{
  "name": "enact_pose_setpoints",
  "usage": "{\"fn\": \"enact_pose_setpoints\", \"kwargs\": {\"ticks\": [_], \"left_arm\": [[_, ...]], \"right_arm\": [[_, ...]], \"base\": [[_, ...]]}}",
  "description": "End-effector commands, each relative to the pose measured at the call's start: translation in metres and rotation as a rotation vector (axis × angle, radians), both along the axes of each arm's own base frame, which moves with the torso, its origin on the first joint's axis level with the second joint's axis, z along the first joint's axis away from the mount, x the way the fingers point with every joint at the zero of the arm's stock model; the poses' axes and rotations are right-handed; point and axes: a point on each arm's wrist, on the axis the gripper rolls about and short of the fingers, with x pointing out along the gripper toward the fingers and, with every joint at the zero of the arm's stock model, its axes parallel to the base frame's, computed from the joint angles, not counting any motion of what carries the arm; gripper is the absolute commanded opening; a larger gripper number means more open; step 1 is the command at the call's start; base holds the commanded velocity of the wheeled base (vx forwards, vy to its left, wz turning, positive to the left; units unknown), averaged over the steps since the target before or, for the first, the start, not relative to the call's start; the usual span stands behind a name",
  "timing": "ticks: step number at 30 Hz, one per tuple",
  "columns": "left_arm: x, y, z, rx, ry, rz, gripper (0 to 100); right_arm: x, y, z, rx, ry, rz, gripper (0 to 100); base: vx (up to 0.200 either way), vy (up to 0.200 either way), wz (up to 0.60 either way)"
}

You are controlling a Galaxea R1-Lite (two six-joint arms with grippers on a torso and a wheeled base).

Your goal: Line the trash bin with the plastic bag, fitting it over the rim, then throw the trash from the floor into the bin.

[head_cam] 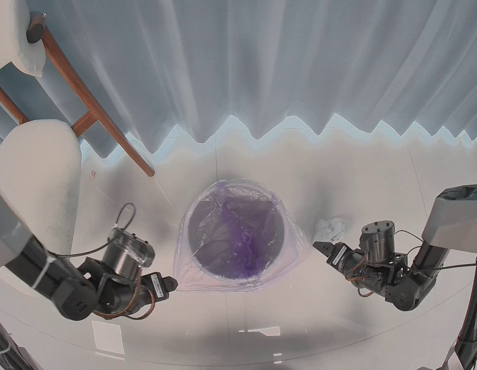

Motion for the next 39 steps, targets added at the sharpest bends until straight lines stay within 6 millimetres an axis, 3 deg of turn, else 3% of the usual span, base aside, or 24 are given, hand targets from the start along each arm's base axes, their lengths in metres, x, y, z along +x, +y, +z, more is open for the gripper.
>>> {"fn": "enact_pose_setpoints", "kwargs": {"ticks": [1, 8, 9, 14, 18, 25, 34, 39], "left_arm": [[-0.054, 0.032, 0.05, -0.095, -0.181, 0.013, 100], [-0.072, 0.066, 0.084, -0.172, -0.463, 0.117, 100], [-0.076, 0.073, 0.097, -0.174, -0.544, 0.124, 100], [-0.081, 0.075, 0.112, -0.197, -0.624, 0.035, 100], [-0.098, 0.078, 0.123, -0.274, -0.735, -0.01, 100], [-0.12, 0.085, 0.131, -0.349, -0.85, -0.074, 100], [-0.119, 0.087, 0.139, -0.379, -0.867, -0.122, 100], [-0.109, 0.082, 0.158, -0.402, -0.884, -0.189, 100]], "right_arm": [[-0.044, -0.018, 0.057, 0.105, -0.096, -0.025, 100], [-0.075, -0.026, 0.088, 0.127, -0.192, -0.019, 100], [-0.079, -0.029, 0.093, 0.101, -0.225, -0.022, 100], [-0.091, -0.043, 0.103, -0.022, -0.371, -0.017, 100], [-0.105, -0.048, 0.105, -0.061, -0.461, 0.049, 100], [-0.108, -0.055, 0.107, -0.073, -0.473, 0.026, 100], [-0.109, -0.055, 0.106, -0.088, -0.468, 0.04, 100], [-0.083, -0.045, 0.118, -0.059, -0.471, 0.075, 100]], "base": [[0.0, 0.0, 0.0], [0.0, 0.0, 0.0], [0.0, 0.0, 0.0], [0.0, 0.0, 0.0], [0.0, 0.0, 0.0], [0.0, 0.0, 0.0], [0.0, 0.0, 0.0], [0.0, 0.0, 0.0]]}}
